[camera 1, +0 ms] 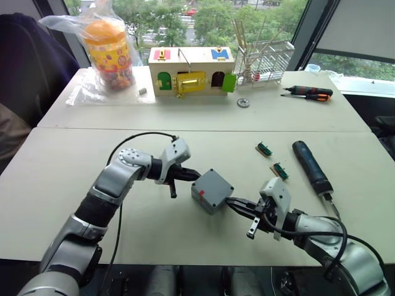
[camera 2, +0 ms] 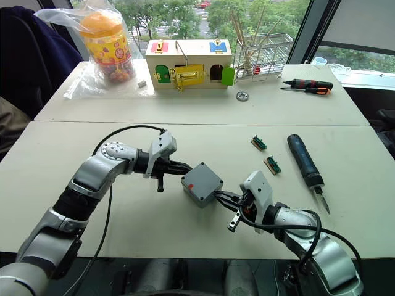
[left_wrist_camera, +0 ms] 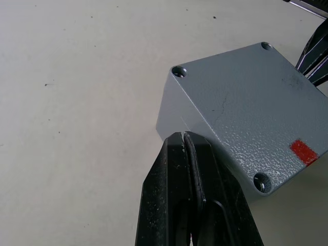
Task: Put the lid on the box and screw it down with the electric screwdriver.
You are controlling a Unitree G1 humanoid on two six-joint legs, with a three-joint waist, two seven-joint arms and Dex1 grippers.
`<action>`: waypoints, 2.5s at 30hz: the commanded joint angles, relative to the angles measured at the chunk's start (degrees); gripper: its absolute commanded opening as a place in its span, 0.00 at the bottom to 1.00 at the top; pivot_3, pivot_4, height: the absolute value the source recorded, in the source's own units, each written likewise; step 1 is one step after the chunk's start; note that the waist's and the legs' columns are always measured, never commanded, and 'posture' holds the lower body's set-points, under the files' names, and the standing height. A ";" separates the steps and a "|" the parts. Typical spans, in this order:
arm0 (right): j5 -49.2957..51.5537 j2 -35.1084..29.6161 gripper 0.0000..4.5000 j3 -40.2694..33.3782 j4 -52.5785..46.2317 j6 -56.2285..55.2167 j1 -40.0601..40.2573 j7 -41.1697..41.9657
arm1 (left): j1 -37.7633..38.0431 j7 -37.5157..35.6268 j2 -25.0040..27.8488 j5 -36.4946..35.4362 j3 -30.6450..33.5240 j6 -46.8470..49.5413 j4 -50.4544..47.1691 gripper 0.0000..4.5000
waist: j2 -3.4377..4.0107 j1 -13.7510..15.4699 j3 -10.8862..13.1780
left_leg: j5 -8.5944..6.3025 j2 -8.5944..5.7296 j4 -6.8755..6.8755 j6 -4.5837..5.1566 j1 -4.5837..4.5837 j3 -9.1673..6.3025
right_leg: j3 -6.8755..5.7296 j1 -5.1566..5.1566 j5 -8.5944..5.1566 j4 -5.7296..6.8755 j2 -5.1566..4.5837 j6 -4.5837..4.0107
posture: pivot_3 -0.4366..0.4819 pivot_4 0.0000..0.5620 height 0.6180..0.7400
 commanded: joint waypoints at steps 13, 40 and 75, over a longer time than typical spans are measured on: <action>1.78 -1.52 0.01 -2.63 -2.42 0.25 1.96 1.22 | -3.19 1.22 -0.06 0.61 2.30 -3.44 5.05 0.00 | 0.00 -0.01 0.00 | 0.00 0.00 0.00 0.01 -0.01 0.00 | 0.00 0.00 0.00 0.00 0.00 0.00 | 0.48 0.27 0.72; -6.67 -0.56 0.01 1.16 14.66 -5.57 -10.82 4.33 | 3.88 4.85 -3.54 -0.50 0.15 1.97 -3.65 0.00 | 0.01 -0.07 0.00 | -0.01 -0.01 -0.01 0.02 -0.02 0.05 | 0.02 -0.05 0.01 0.01 -0.02 0.01 | 0.48 0.27 0.72; -0.67 -1.23 0.31 -24.76 13.46 0.53 -2.02 -3.37 | -4.09 -1.56 2.62 -13.16 6.55 3.46 -14.15 0.00 | 0.04 -0.14 0.04 | -0.01 -0.06 -0.03 0.01 -0.01 0.08 | 0.02 -0.01 0.02 -0.02 -0.09 -0.01 | 0.48 0.27 0.72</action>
